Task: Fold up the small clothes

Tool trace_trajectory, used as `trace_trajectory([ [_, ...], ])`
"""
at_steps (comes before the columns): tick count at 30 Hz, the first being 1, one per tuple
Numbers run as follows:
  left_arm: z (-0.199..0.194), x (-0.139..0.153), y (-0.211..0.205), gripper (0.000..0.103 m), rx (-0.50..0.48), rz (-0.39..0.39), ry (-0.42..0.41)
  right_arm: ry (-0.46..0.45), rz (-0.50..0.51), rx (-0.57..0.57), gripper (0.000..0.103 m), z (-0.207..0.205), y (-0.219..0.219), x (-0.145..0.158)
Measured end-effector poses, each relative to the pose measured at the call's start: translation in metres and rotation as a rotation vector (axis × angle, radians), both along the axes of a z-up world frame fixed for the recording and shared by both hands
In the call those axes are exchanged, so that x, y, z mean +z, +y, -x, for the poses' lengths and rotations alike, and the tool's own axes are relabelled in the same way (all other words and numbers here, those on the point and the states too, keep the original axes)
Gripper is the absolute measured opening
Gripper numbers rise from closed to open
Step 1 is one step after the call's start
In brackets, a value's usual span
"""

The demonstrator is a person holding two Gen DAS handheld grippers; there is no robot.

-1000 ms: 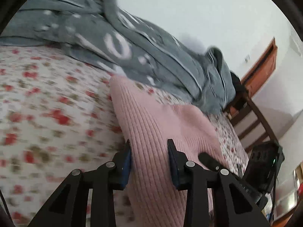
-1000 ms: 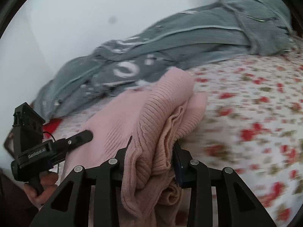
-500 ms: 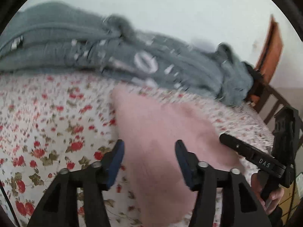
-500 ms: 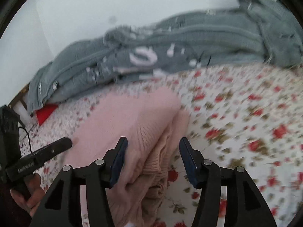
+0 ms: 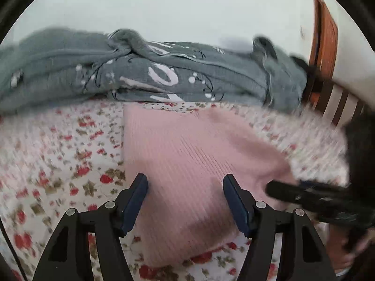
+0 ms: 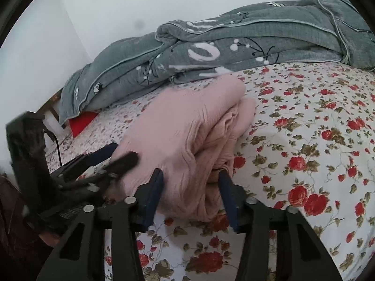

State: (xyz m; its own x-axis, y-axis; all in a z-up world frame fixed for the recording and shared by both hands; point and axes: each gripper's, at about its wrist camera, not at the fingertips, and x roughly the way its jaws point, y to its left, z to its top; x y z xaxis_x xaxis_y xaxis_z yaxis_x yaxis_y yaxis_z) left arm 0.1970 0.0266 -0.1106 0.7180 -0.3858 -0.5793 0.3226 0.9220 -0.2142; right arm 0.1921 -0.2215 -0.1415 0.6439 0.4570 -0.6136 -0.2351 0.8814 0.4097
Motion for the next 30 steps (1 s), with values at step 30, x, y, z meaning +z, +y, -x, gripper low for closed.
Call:
trace_trajectory([
  [30,-0.032,-0.007,0.051,0.066,0.122,0.181,0.091,-0.151,0.078,-0.078,0.012,-0.034,-0.010,0.027],
])
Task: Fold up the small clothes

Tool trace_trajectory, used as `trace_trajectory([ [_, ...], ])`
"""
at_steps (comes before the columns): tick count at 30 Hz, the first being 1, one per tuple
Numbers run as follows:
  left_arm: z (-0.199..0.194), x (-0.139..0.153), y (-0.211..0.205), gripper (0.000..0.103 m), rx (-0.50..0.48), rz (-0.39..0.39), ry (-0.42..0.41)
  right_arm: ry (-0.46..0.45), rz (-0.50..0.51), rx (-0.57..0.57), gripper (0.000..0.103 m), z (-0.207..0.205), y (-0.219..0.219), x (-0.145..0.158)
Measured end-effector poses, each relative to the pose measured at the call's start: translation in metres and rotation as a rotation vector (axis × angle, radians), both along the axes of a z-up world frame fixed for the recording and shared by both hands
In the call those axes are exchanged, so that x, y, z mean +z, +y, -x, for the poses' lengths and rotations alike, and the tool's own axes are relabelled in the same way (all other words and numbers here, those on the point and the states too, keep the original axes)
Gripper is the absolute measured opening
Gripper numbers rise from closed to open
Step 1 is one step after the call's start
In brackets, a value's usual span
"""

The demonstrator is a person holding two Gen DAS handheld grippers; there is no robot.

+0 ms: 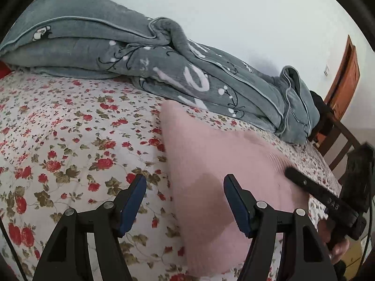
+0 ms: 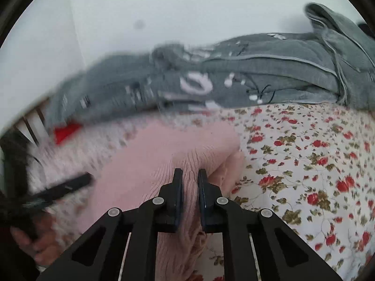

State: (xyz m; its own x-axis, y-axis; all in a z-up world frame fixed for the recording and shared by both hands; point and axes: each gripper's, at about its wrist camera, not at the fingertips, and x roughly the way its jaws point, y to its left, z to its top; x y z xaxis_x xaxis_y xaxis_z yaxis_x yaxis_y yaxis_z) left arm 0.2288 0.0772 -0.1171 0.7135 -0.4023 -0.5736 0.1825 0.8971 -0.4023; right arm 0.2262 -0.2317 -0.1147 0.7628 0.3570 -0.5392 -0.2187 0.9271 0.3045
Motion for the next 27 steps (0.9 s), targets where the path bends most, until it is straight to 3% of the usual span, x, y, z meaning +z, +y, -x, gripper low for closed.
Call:
trace_trajectory([
  [2,-0.006,-0.002,-0.002,0.066,0.001,-0.005,0.014,0.054,0.018,-0.019,0.013,-0.005,-0.001,-0.009],
  [4,-0.013,-0.003,-0.005,0.066,-0.002,-0.019,0.034,0.111,0.114,-0.027,0.014,-0.012,0.011,-0.030],
  [10,-0.022,0.001,-0.021,0.066,0.007,-0.066,0.047,0.050,0.109,-0.017,0.025,-0.010,0.012,0.000],
  [13,-0.027,0.003,-0.028,0.066,0.006,-0.070,0.051,0.026,0.118,-0.012,0.025,-0.018,0.017,0.008],
  [17,-0.035,0.002,-0.038,0.066,-0.001,-0.099,0.068,0.030,0.126,-0.008,0.025,-0.031,0.023,-0.002],
  [20,-0.043,-0.001,-0.047,0.067,-0.047,-0.160,0.102,0.099,0.177,-0.034,0.025,-0.041,0.025,-0.020],
  [24,-0.047,0.005,-0.035,0.067,-0.078,-0.103,0.102,0.112,0.178,-0.031,0.024,-0.039,0.022,-0.020],
  [27,-0.053,0.014,-0.025,0.067,-0.119,-0.093,0.071,0.091,0.149,0.024,0.032,-0.042,0.018,-0.009],
])
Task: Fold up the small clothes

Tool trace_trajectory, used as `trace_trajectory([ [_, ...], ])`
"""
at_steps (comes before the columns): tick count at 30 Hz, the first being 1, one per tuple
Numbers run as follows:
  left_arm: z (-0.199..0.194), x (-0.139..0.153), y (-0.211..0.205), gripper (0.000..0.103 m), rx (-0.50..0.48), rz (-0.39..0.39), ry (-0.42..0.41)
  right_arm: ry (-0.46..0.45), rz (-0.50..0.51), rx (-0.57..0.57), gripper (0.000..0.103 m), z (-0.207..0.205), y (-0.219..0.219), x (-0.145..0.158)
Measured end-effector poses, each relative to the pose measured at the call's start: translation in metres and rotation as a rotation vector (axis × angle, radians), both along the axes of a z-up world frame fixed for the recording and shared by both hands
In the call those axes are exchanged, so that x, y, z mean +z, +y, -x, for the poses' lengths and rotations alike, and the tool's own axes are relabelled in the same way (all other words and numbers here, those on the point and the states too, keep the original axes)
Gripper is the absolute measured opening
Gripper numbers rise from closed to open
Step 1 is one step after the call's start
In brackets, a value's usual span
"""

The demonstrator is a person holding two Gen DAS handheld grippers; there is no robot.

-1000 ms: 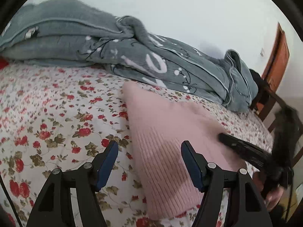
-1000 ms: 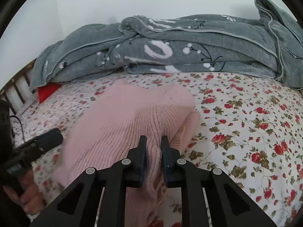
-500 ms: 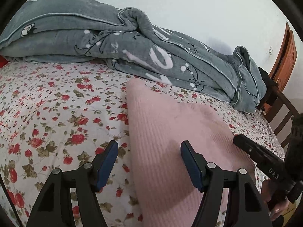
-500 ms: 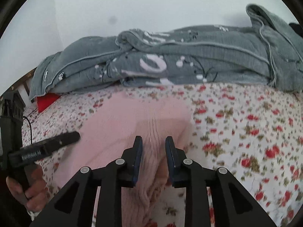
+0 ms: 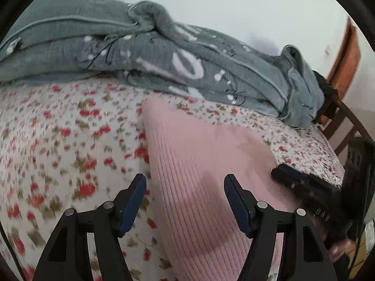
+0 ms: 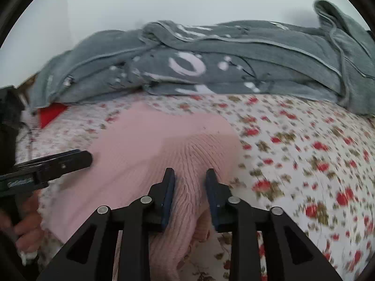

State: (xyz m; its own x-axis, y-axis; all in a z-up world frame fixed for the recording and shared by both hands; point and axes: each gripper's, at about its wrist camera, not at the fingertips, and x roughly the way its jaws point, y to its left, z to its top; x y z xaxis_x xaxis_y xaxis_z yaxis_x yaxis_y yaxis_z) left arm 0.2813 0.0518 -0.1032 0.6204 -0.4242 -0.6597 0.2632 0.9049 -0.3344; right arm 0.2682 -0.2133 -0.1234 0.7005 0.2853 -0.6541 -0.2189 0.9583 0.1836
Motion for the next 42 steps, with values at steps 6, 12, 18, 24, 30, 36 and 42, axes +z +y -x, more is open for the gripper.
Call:
trace_trajectory([
  [6,-0.041,0.018,-0.003,0.067,-0.132,-0.001,-0.027,-0.036,0.007,0.025,0.039,-0.035,0.000,0.027],
  [12,-0.076,-0.026,-0.039,0.067,-0.216,-0.206,-0.010,0.057,0.090,0.027,0.039,-0.057,0.004,-0.018],
  [18,-0.080,-0.048,-0.034,0.080,-0.171,-0.161,-0.016,0.053,0.064,0.018,0.039,-0.053,-0.002,-0.029],
  [24,-0.077,-0.049,-0.032,0.082,-0.153,-0.171,-0.027,0.046,0.062,0.012,0.042,-0.053,-0.003,-0.029],
  [30,-0.074,-0.047,-0.033,0.082,-0.140,-0.197,-0.047,0.043,0.066,0.003,0.046,-0.054,-0.002,-0.029],
  [36,-0.074,-0.045,-0.034,0.082,-0.136,-0.204,-0.053,0.049,0.059,-0.007,0.051,-0.055,-0.005,-0.029],
  [42,-0.074,-0.045,-0.034,0.082,-0.135,-0.203,-0.052,0.053,0.054,-0.013,0.052,-0.055,-0.005,-0.029],
])
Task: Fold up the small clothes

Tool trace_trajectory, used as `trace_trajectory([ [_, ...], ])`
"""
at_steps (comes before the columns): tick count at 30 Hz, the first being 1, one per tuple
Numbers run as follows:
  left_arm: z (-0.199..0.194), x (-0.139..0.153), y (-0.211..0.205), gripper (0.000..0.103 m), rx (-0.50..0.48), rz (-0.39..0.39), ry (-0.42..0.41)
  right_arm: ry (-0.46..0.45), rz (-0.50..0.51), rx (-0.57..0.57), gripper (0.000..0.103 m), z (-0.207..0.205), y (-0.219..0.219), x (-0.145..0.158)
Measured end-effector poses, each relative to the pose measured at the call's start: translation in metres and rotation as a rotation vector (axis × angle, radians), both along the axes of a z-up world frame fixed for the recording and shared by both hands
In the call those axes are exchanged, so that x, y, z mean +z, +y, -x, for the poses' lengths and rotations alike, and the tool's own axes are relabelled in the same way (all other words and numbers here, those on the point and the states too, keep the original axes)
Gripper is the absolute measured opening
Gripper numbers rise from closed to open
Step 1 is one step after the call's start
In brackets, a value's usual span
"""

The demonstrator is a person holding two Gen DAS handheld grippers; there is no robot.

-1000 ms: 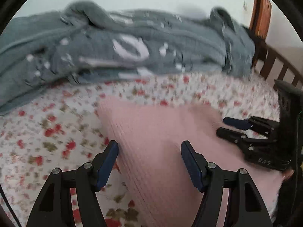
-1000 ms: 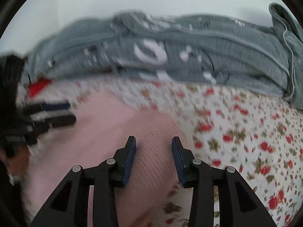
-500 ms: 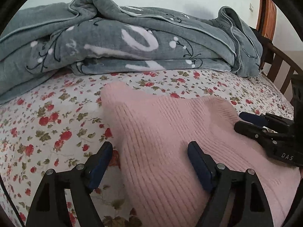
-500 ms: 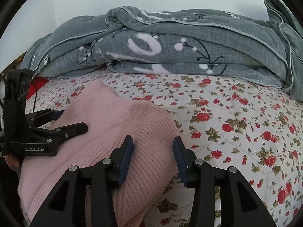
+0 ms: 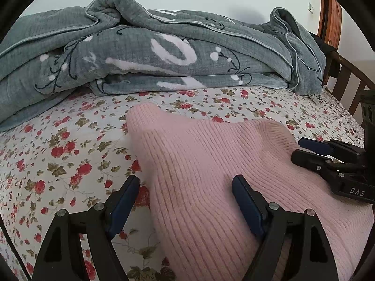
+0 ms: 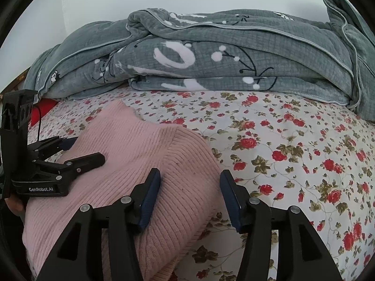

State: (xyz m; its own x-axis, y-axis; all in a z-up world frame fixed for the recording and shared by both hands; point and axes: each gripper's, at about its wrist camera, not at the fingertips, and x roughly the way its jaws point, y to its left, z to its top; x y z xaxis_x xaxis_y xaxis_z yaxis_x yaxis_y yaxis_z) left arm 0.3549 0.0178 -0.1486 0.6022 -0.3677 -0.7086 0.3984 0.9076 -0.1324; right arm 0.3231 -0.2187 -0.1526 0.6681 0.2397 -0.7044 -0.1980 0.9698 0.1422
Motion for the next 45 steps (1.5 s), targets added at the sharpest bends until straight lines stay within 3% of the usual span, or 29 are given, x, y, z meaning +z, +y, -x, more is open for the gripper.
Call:
trace_trajectory([
  [20,0.000,0.000,0.001,0.082,0.001,0.001,-0.001,0.000,-0.001,0.001,0.052,0.000,0.000,-0.001],
  [26,0.007,0.006,0.001,0.081,0.007,0.006,-0.041,0.001,-0.004,0.000,0.052,0.000,-0.001,-0.001],
  [45,0.005,0.011,0.019,0.078,0.035,0.121,-0.034,0.004,-0.020,-0.010,0.053,0.000,-0.003,-0.001],
])
